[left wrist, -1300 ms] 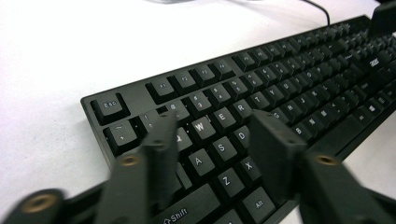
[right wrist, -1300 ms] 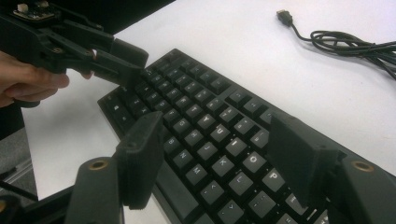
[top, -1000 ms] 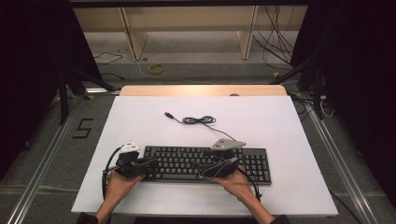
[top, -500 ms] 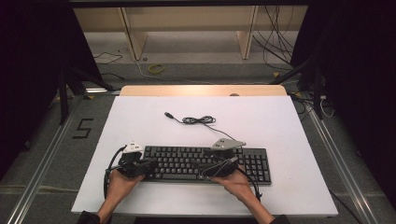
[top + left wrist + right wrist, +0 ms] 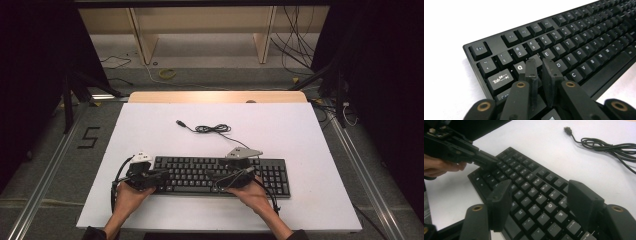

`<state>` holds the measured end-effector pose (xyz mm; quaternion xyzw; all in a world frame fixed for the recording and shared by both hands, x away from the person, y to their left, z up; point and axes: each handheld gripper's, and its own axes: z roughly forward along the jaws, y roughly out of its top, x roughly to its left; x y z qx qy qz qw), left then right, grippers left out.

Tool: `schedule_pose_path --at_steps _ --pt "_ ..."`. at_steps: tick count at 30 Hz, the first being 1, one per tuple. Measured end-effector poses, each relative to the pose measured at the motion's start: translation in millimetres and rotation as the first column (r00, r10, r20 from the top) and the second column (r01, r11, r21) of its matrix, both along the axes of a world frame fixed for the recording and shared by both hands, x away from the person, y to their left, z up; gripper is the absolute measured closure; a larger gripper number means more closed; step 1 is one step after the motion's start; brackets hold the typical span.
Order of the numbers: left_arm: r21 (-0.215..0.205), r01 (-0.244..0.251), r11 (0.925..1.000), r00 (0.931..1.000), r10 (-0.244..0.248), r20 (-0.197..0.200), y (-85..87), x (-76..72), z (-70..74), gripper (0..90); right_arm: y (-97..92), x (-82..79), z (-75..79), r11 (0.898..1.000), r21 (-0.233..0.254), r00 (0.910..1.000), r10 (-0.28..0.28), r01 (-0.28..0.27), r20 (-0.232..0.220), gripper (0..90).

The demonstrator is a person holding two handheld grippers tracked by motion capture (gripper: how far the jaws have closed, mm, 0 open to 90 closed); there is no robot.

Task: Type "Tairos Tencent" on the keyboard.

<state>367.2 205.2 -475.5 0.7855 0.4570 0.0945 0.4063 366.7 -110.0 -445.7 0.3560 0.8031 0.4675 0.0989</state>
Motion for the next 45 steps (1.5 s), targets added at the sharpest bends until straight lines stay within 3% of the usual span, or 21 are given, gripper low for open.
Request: schedule_pose_path --at_steps 16,25,45 --pt "-0.121 0.035 0.9921 0.9982 -0.029 0.051 0.1 -10.3 12.2 43.8 6.1 11.0 -3.7 1.000 -0.031 1.0000 -0.005 0.005 0.000 65.8" --pt "-0.125 0.036 0.9915 0.9976 -0.028 0.064 -1.9 -14.8 13.2 35.3 15.7 15.9 -4.5 0.999 -0.035 0.9999 0.014 -0.014 -0.006 75.5" --pt "-0.154 0.016 0.9879 0.9952 -0.001 0.098 1.0 -20.8 14.5 32.0 26.1 24.6 -14.4 0.995 -0.094 0.9993 0.013 -0.016 -0.034 90.0"
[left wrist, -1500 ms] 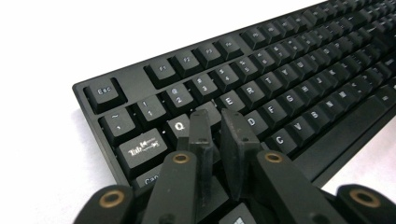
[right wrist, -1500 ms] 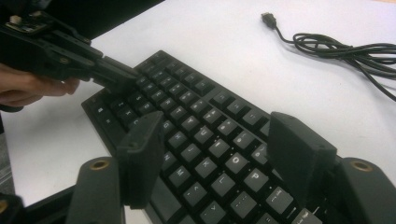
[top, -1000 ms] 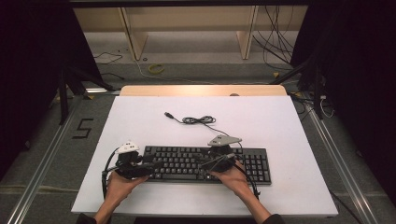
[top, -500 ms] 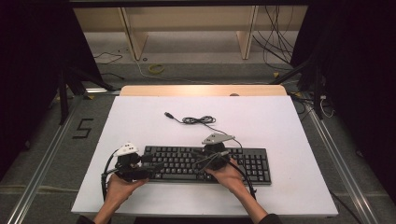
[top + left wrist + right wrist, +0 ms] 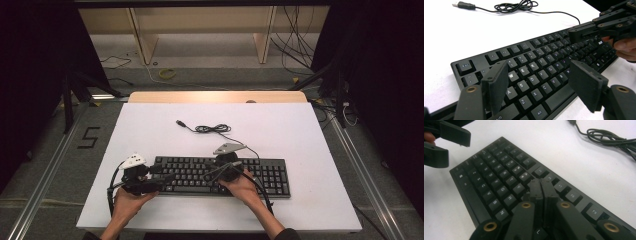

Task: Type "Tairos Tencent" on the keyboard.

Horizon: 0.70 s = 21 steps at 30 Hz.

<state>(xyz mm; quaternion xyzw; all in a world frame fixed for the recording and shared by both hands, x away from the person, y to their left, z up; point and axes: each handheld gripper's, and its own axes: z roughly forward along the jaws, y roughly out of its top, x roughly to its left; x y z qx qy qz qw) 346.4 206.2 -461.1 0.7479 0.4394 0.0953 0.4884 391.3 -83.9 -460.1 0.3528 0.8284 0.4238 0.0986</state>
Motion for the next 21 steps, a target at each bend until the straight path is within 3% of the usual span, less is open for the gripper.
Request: schedule_pose_path --at_steps 21 --pt "-0.008 -0.009 0.9999 1.0000 0.009 0.004 0.4 -1.5 -2.1 31.8 7.3 1.2 -10.7 0.998 -0.060 0.9996 0.006 -0.007 -0.029 90.0"
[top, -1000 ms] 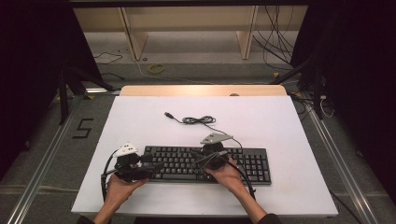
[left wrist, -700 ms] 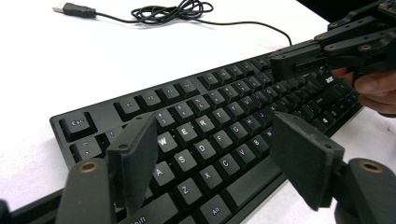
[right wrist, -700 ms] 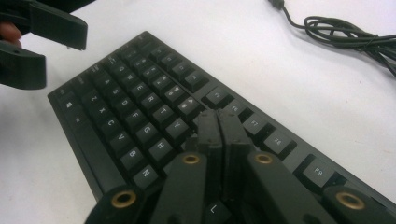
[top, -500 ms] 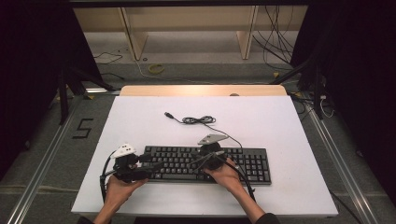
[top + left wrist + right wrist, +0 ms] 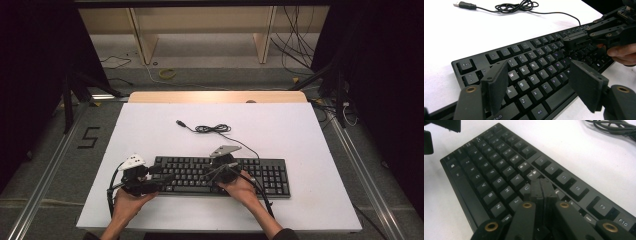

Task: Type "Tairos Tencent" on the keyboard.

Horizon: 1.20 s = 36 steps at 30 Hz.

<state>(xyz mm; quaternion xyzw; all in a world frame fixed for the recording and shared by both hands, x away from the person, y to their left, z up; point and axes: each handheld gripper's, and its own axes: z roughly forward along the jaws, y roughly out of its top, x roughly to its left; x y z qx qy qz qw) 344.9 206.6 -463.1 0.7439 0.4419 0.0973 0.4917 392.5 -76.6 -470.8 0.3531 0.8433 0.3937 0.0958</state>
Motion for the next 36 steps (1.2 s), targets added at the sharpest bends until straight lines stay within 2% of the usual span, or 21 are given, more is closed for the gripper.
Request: schedule_pose_path --at_steps 8,15,18,20,24,26,32,36 --pt "0.003 0.001 1.0000 1.0000 -0.001 -0.003 -0.3 0.2 -0.6 31.7 3.7 0.3 -6.9 0.999 -0.040 1.0000 -0.002 0.002 -0.010 90.0" --pt "0.015 0.001 0.9999 1.0000 -0.001 0.003 -0.8 1.6 -2.4 31.9 3.9 -0.4 -6.9 0.999 -0.036 1.0000 -0.008 0.007 -0.006 90.0" --pt "0.018 -0.001 0.9998 1.0000 0.001 0.008 -0.6 3.8 -4.3 32.3 -0.3 -0.3 -3.5 1.000 0.016 0.9999 -0.004 0.005 -0.016 83.4" --pt "0.016 -0.006 0.9999 1.0000 0.006 0.004 -0.8 6.3 -6.0 32.7 -3.5 -1.5 1.1 0.999 0.035 1.0000 -0.004 0.004 -0.002 80.4" --pt "0.017 -0.004 0.9998 1.0000 0.004 0.009 -2.9 8.9 -6.7 33.4 -10.2 -5.0 8.3 0.998 0.070 0.9999 0.004 -0.005 0.015 68.9" --pt "0.017 -0.001 0.9998 0.9999 0.000 0.013 -4.1 9.4 -6.5 34.1 -13.6 -7.4 11.3 0.996 0.086 0.9998 0.000 -0.002 0.021 60.2" --pt "0.017 0.009 0.9998 0.9999 -0.009 0.010 -10.6 14.3 -7.3 39.4 -25.9 -13.8 19.0 0.992 0.125 0.9992 -0.012 0.007 0.038 49.6" --pt "0.039 0.022 0.9990 0.9997 -0.022 0.014 -15.7 17.0 -7.1 44.4 -31.9 -16.4 23.5 0.988 0.152 0.9986 -0.024 0.016 0.048 44.3"
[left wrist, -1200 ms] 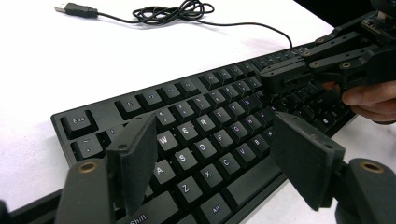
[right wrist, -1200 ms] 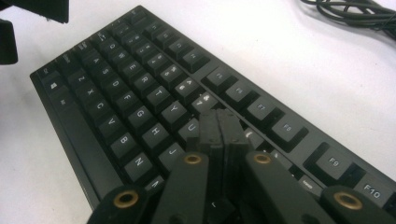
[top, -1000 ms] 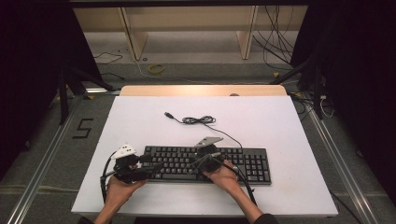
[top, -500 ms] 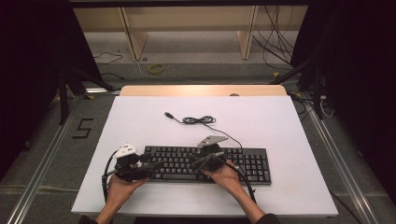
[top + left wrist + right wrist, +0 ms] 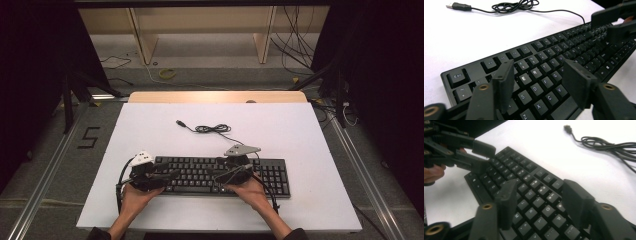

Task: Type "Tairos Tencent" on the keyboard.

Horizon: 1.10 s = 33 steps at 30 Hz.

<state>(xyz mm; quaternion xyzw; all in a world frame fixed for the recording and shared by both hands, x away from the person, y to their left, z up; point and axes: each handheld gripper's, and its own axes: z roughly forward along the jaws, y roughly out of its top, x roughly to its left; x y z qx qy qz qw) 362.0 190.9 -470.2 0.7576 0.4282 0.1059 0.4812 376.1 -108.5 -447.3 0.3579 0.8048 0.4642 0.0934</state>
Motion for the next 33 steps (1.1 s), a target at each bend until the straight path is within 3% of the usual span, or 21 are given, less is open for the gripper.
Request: schedule_pose_path --at_steps 5,21,33 --pt "0.004 0.004 1.0000 0.9998 -0.004 -0.019 -5.1 8.2 -1.2 53.2 -7.7 -0.8 4.2 1.000 0.020 0.9998 -0.021 0.022 -0.006 40.2" --pt "0.113 0.073 0.9909 0.9955 -0.065 -0.069 -24.3 24.4 -3.4 87.5 -21.3 -6.7 10.1 0.999 0.027 0.9991 -0.043 0.042 0.002 36.7" --pt "0.144 0.089 0.9856 0.9932 -0.077 -0.088 -30.2 31.2 -6.9 89.3 -21.3 -6.5 12.5 0.999 0.033 0.9993 -0.037 0.036 0.011 36.4"
